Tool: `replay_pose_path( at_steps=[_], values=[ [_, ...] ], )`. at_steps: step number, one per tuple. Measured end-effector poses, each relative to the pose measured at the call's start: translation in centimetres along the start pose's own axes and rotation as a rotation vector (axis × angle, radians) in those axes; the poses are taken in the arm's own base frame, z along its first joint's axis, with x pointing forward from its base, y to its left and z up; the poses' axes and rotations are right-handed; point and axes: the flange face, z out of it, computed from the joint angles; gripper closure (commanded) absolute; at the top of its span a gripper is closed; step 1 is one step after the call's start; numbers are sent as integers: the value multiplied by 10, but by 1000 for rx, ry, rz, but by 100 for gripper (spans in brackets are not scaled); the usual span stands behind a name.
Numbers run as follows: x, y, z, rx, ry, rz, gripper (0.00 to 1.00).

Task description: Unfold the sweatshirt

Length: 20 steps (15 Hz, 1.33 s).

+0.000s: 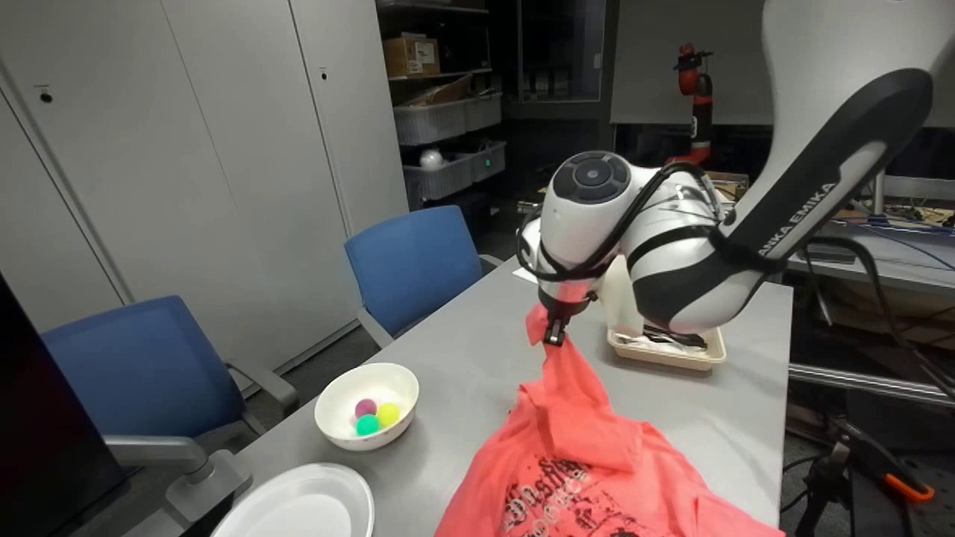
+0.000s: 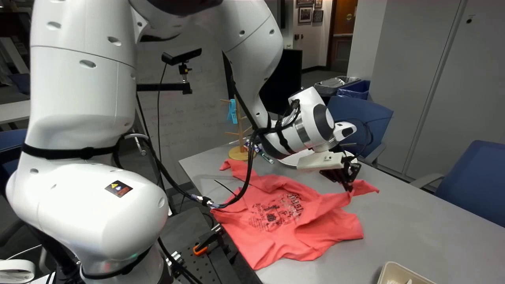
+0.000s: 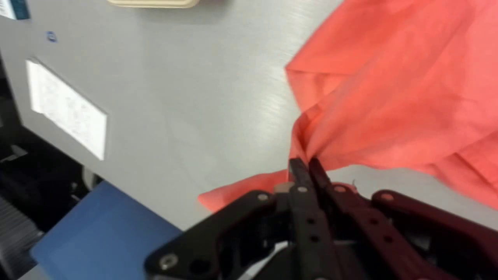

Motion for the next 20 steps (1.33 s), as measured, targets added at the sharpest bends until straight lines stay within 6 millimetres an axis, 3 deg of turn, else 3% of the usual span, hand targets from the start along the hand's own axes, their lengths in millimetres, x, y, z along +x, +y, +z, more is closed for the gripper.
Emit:
replay_pose_path(
  at_steps=[5,8,9,10,13,18,20],
  values=[
    [-48,74,-16,-239,-41,57,99],
    [-83,95,-16,-352,-121,94,99],
    [-93,97,-15,-396,-149,95,93],
    [-102,98,-16,-432,-173,108,70],
    [-119,93,-22,-513,-237,142,60],
    [-135,82,-41,-448,-248,208,20],
    [-138,76,-57,-409,-239,249,7]
  ],
)
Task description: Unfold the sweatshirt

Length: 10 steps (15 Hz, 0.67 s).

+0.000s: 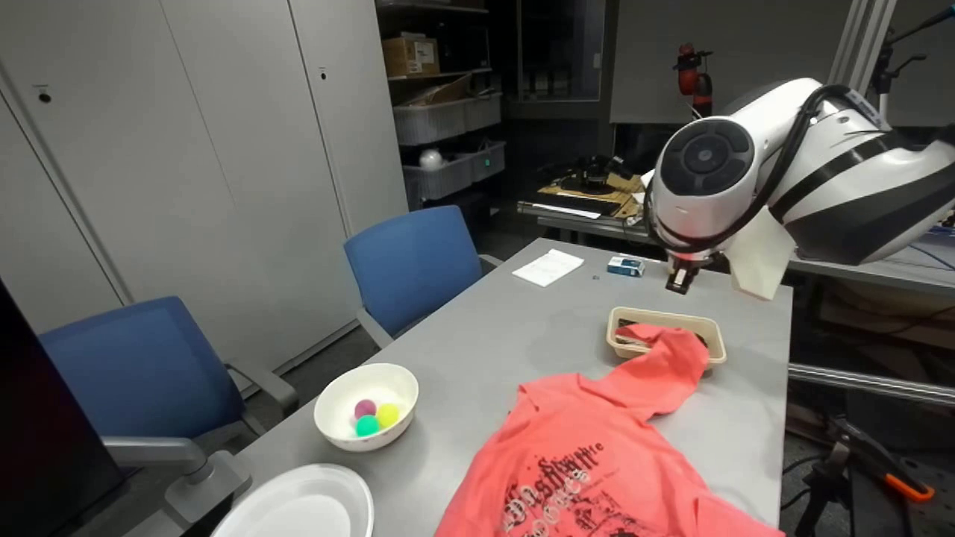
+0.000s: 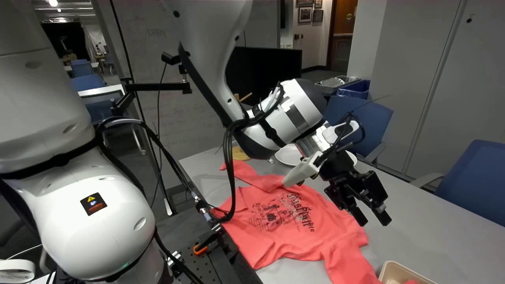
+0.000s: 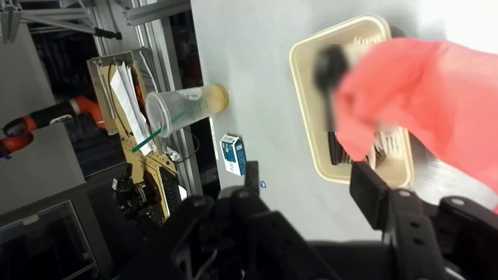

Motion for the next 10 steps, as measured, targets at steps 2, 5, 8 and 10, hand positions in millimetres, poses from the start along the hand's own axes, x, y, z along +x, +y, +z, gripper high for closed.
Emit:
replay_pose_path(
  at_steps=[2,5,8,10],
  values=[
    [-9,4,-26,75,-11,45,0],
    [-17,14,-69,220,-30,102,0],
    [-18,32,-110,389,-41,165,0],
    [-19,42,-136,496,-37,210,0]
  ],
)
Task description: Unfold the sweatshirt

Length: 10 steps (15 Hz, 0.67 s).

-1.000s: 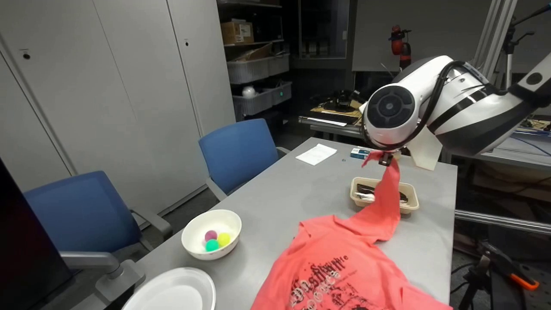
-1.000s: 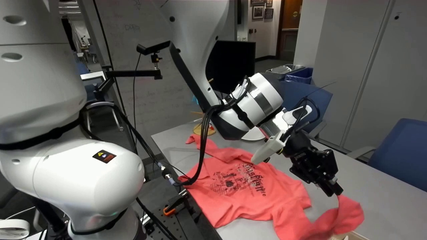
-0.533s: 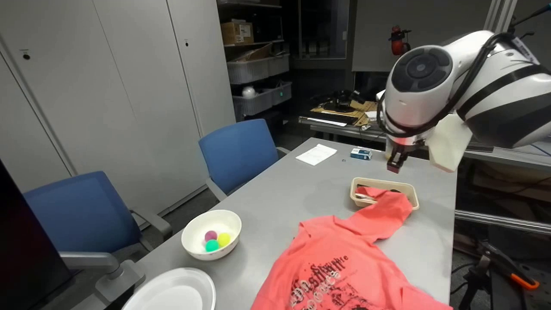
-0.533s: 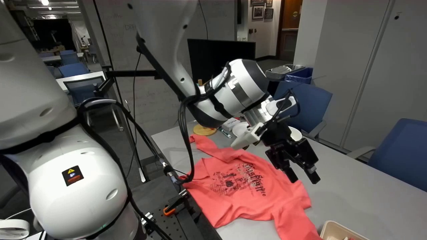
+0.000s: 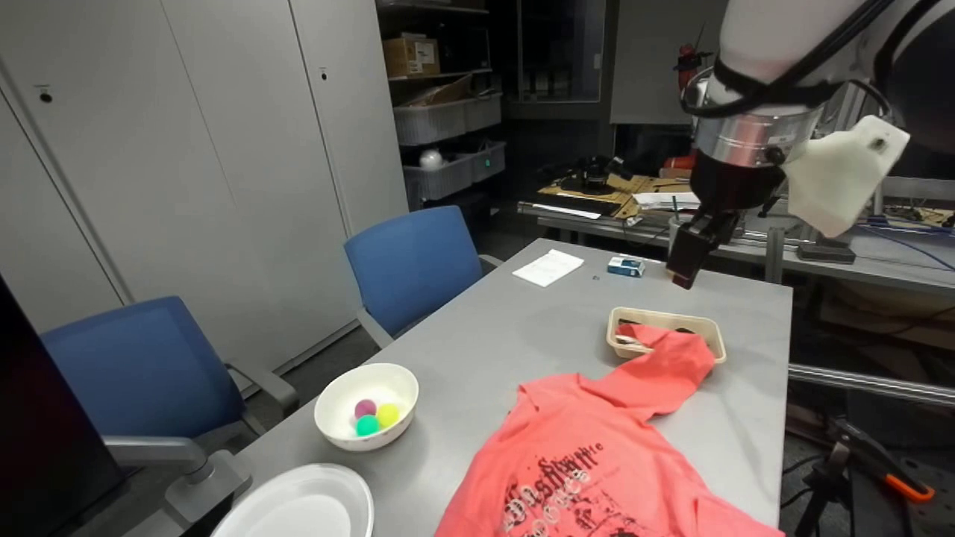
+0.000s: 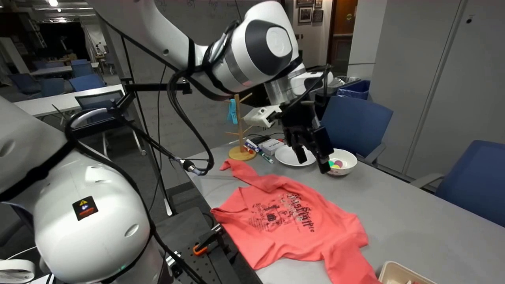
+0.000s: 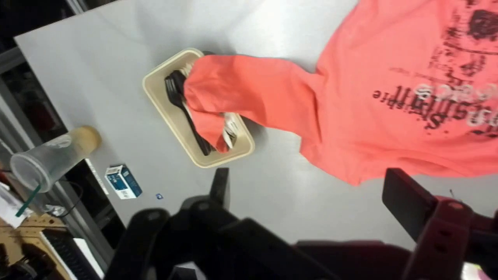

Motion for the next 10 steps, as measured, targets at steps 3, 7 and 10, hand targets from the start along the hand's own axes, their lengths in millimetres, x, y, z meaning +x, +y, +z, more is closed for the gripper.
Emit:
replay_pose_path(
  at_steps=[3,7,10],
  values=[
    [-1,-7,-30,164,1,63,0],
    [2,-25,-55,383,24,106,0],
    [2,-37,-64,488,35,97,0]
  ],
)
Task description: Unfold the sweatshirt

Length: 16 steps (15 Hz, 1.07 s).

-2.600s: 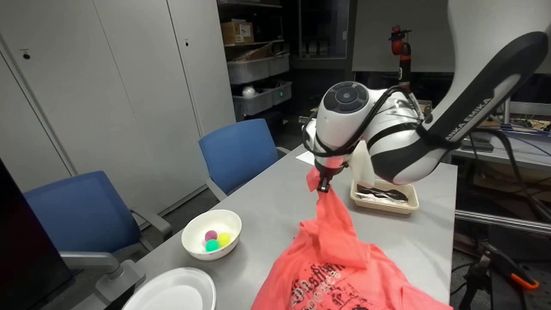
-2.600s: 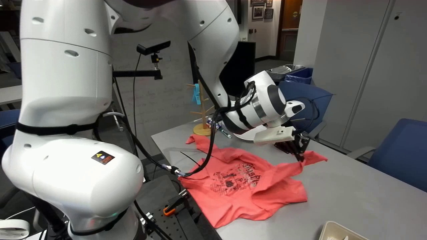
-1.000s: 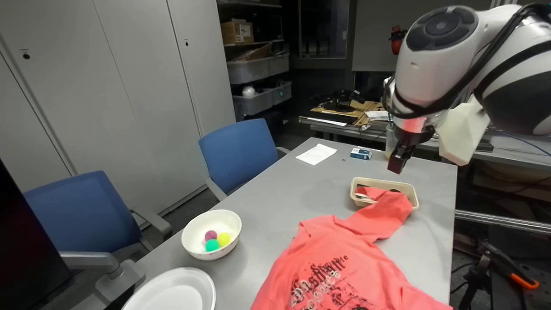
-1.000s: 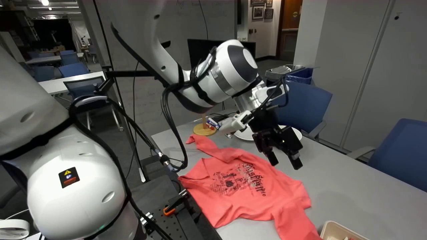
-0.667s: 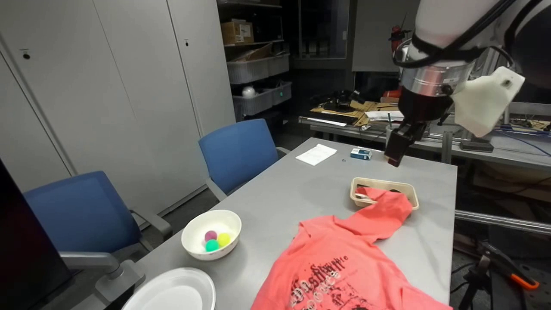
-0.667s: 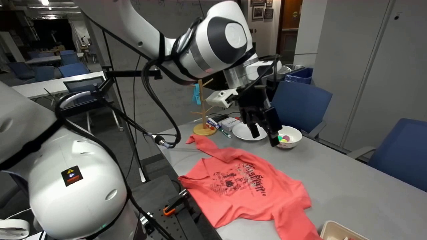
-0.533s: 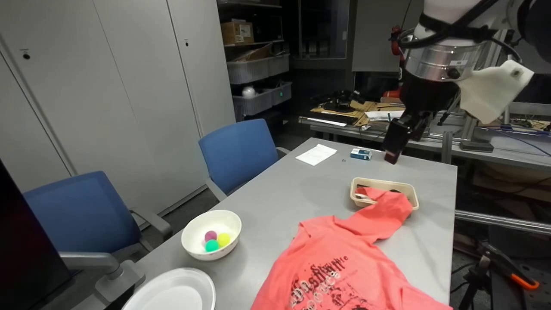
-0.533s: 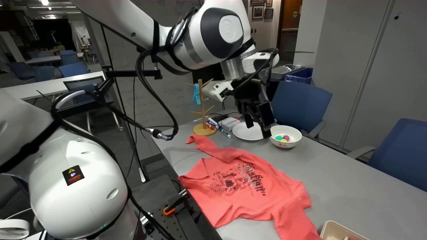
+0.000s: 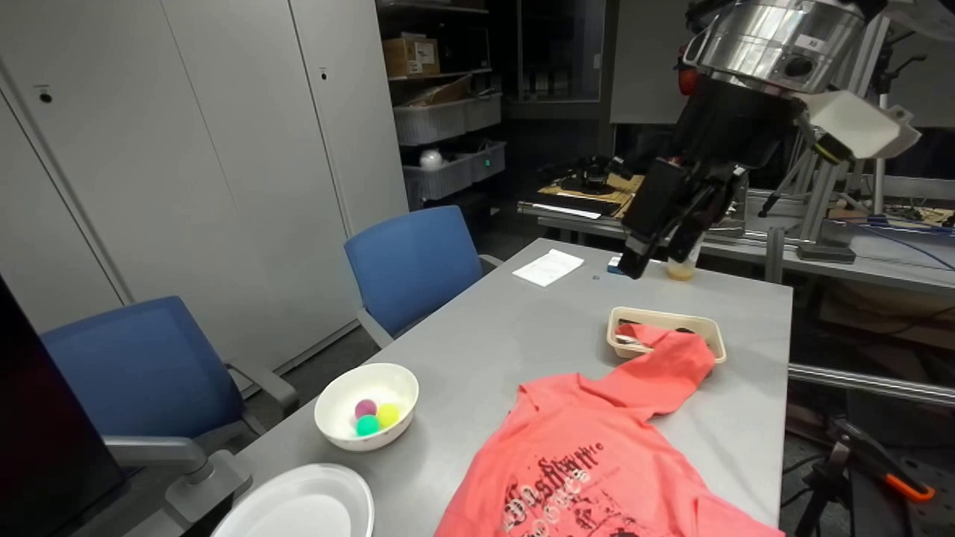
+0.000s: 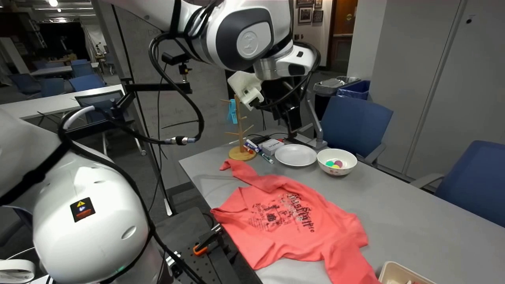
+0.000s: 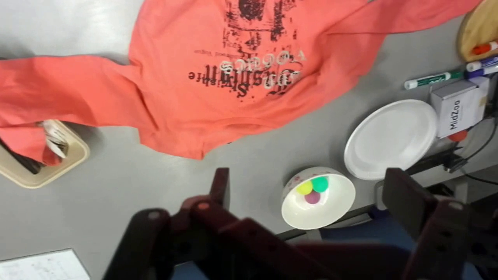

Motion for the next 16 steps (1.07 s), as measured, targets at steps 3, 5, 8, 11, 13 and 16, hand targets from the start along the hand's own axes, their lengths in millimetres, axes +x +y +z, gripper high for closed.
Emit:
replay_pose_path(
  at_steps=[3,5,8,11,13,16],
  values=[
    [-5,-14,-6,53,-2,-30,0],
    [-9,-23,-9,63,-2,-54,0],
    [-10,-24,-7,55,-6,-57,0],
    [-10,-23,-6,54,-8,-55,0],
    [-10,-23,-6,54,-8,-55,0],
    [-10,-23,-6,54,-8,-55,0]
  ],
)
